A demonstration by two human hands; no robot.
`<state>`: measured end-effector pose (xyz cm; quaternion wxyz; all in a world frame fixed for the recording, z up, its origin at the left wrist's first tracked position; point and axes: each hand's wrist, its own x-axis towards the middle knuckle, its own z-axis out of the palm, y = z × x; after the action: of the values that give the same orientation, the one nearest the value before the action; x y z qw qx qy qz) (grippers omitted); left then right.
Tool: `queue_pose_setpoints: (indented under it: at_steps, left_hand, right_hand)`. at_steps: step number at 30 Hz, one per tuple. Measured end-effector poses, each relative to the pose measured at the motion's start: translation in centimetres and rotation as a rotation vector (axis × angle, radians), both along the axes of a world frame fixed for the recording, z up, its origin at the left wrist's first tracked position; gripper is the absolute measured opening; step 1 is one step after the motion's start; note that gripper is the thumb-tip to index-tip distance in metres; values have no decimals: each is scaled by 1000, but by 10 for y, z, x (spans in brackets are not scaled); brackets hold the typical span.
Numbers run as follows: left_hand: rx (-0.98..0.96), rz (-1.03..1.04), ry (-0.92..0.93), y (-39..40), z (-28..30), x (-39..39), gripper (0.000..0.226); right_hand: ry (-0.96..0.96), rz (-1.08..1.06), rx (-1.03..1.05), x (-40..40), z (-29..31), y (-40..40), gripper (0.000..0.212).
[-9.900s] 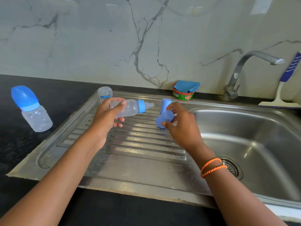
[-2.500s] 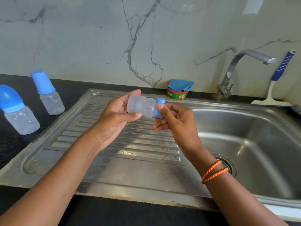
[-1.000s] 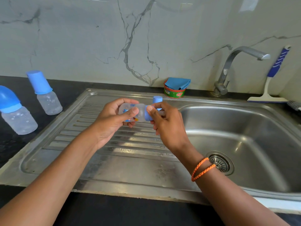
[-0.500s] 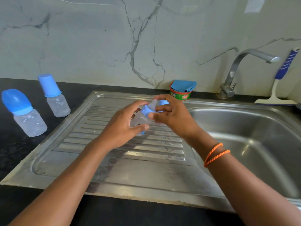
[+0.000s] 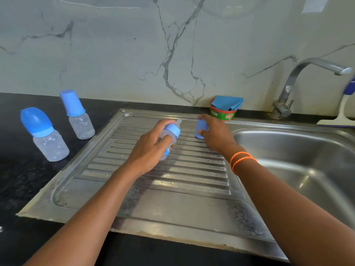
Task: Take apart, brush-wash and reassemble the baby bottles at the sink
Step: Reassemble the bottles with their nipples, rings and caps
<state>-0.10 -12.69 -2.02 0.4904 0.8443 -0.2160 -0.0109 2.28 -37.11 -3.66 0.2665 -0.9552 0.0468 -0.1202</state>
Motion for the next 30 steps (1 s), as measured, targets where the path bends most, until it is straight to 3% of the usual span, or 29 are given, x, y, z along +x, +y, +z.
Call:
queue_pose_setpoints:
  at_steps: [3, 6, 9, 14, 22, 30]
  left_hand:
    - [-34, -1, 19, 2, 4, -1, 41]
    - [-106, -40, 98, 2, 7, -4, 45]
    - [-205, -70, 131, 2, 10, -3, 47]
    - [-272, -123, 166, 6, 13, 0, 50]
    - [-359, -191, 211, 7, 16, -7, 49]
    - [-303, -200, 247, 2, 14, -8, 36]
  right_hand:
    - [33, 96, 259, -8, 14, 1, 41]
    - [-10, 175, 799, -20, 30, 10, 40]
    - [-88, 248, 1007, -28, 36, 16, 35]
    - [-123, 309, 1120, -44, 35, 12, 35]
    - [-90, 426, 960, -57, 32, 11, 37]
    - [-77, 545, 746, -70, 38, 7, 40]
